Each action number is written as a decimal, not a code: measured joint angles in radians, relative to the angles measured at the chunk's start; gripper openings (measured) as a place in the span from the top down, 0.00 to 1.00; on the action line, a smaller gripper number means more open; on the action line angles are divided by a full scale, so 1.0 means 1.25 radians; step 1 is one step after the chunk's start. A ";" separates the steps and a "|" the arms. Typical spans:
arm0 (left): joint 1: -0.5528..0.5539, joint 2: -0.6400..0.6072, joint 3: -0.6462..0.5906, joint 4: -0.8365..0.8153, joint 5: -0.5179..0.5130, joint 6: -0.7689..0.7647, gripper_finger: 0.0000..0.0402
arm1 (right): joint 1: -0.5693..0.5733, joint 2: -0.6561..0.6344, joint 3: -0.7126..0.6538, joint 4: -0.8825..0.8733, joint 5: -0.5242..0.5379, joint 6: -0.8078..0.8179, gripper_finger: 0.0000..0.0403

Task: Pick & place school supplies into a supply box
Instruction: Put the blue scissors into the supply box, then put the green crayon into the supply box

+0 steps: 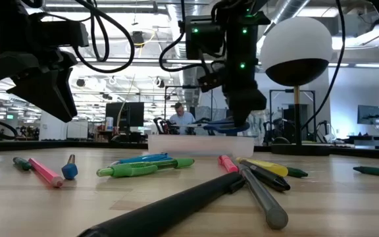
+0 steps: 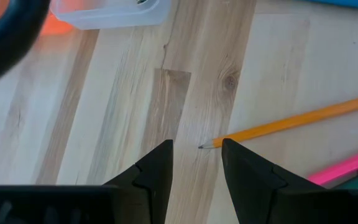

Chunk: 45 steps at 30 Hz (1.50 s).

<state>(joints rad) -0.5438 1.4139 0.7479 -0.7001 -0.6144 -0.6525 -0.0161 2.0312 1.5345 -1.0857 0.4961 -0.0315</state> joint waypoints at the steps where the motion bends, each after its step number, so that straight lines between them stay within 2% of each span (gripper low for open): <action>1: 0.000 0.000 0.000 -0.001 0.001 -0.001 0.67 | -0.002 0.000 0.000 0.008 0.000 -0.015 0.82; 5: 0.000 0.000 0.000 -0.001 0.003 -0.003 0.67 | -0.009 0.000 0.000 0.048 -0.004 -0.064 0.82; 9: 0.000 0.000 0.000 -0.001 0.004 -0.006 0.67 | -0.014 0.000 0.000 0.084 -0.054 -0.102 0.82; 16: 0.000 0.000 0.000 -0.001 0.005 -0.013 0.67 | -0.020 0.000 0.000 0.084 -0.079 -0.118 0.82; 21: 0.000 0.000 0.000 -0.001 0.005 -0.014 0.67 | -0.022 0.000 0.000 0.081 -0.140 -0.160 0.82; 30: 0.000 0.000 0.000 0.000 0.005 -0.015 0.67 | -0.029 0.000 0.000 0.080 -0.120 -0.169 0.81; 40: 0.000 0.000 0.000 0.001 0.005 -0.015 0.67 | -0.045 -0.001 0.000 0.080 -0.121 -0.149 0.60; 45: 0.000 0.000 0.000 0.001 0.036 0.010 0.67 | -0.041 -0.005 -0.001 0.074 -0.104 -0.116 0.54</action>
<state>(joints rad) -0.5438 1.4139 0.7479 -0.6983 -0.5693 -0.6402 -0.0679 2.0255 1.5335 -0.9927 0.3656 -0.1765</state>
